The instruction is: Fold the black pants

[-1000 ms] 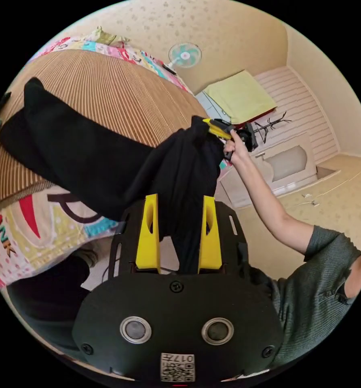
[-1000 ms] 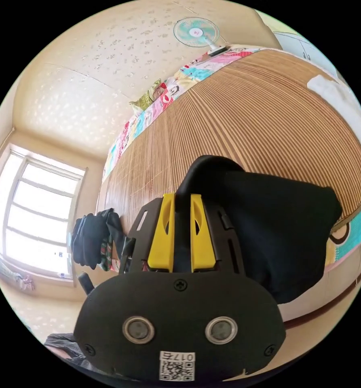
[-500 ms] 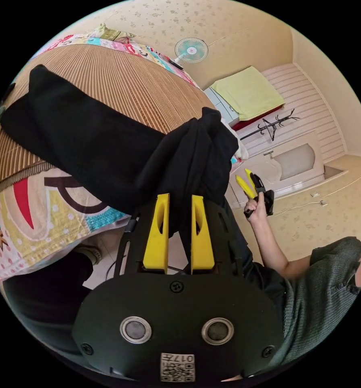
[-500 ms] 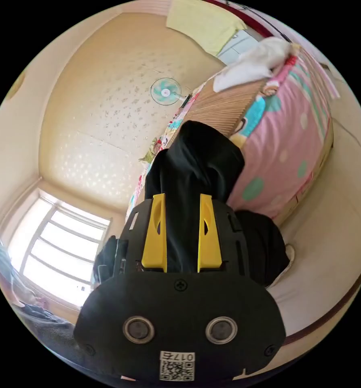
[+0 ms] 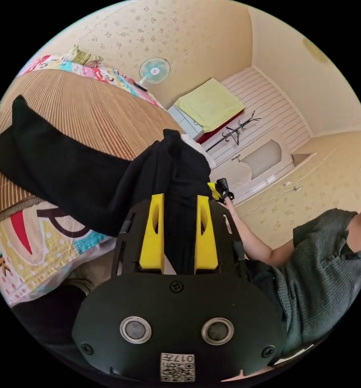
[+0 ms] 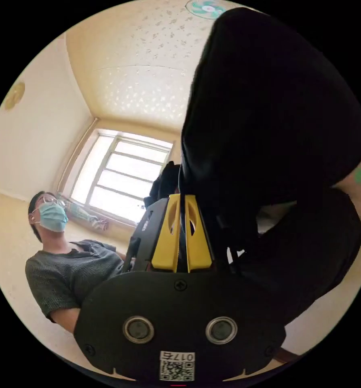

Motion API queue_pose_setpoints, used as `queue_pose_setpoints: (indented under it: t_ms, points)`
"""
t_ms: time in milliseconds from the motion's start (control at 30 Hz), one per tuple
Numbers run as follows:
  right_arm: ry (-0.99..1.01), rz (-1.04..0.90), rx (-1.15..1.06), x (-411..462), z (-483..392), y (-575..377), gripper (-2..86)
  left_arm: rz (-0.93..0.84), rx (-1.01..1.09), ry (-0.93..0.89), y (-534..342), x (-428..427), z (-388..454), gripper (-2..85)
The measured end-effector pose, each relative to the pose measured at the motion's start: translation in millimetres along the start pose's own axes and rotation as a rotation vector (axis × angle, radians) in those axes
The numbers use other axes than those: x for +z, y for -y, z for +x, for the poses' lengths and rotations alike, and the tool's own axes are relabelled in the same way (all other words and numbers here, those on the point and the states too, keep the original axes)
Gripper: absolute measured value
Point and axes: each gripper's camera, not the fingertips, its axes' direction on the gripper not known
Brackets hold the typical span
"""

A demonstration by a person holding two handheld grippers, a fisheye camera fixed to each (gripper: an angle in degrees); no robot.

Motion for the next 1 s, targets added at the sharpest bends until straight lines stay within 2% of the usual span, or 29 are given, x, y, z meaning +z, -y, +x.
queue_pose_setpoints:
  t_ms: [67,133,200,233,300,367,400,467,533,600,667,700,733,800,867,967,1000]
  points:
    - [0.185,0.037,-0.108,5,-17,4,2.2,0.043,0.137,-0.101,-3,-8,22,13.3]
    - [0.364,0.105,-0.186,16,-28,14,1.6,0.010,0.196,-0.182,0,-4,35,17.0]
    - [0.408,0.145,-0.185,31,-31,25,1.2,-0.049,0.213,-0.226,5,5,48,23.3]
    - [0.408,0.144,-0.182,43,-32,33,0.9,-0.088,0.222,-0.213,7,12,58,26.9]
    - [0.386,0.120,-0.165,62,-35,47,0.5,-0.123,0.238,-0.119,7,19,75,28.2]
    - [0.310,0.082,-0.163,82,-44,58,0.2,-0.112,0.228,0.067,-1,23,92,29.6]
    - [0.232,0.058,-0.185,96,-55,63,0.1,-0.117,0.225,0.097,-2,26,94,29.8]
    - [0.123,0.013,-0.223,119,-73,68,0.0,-0.244,0.146,0.179,-4,52,89,30.6]
    - [0.047,-0.129,-0.256,153,-86,76,-0.1,-0.330,0.070,0.208,-9,72,78,27.4]
    - [0.017,-0.279,-0.259,177,-87,81,0.0,-0.335,0.015,0.226,-17,79,67,21.1]
    - [-0.017,-0.388,-0.275,191,-87,80,0.1,-0.291,-0.035,0.219,-30,73,52,8.6]
    - [-0.033,-0.415,-0.292,191,-87,76,0.3,-0.278,-0.045,0.208,-33,69,48,5.9]
    - [-0.028,-0.424,-0.303,185,-85,72,0.7,-0.242,-0.046,0.164,-39,59,41,2.9]
    - [0.053,-0.416,-0.297,166,-79,68,2.2,-0.171,-0.049,0.021,-47,39,28,2.1]
    - [0.171,-0.414,-0.272,142,-66,62,5.6,-0.005,-0.050,-0.131,-60,-3,12,1.6]
    - [0.235,-0.291,-0.163,85,-29,49,15.0,0.158,-0.026,-0.149,-72,-57,9,1.4]
    - [0.227,-0.186,-0.100,54,-11,43,17.9,0.169,-0.013,-0.131,-74,-65,11,1.4]
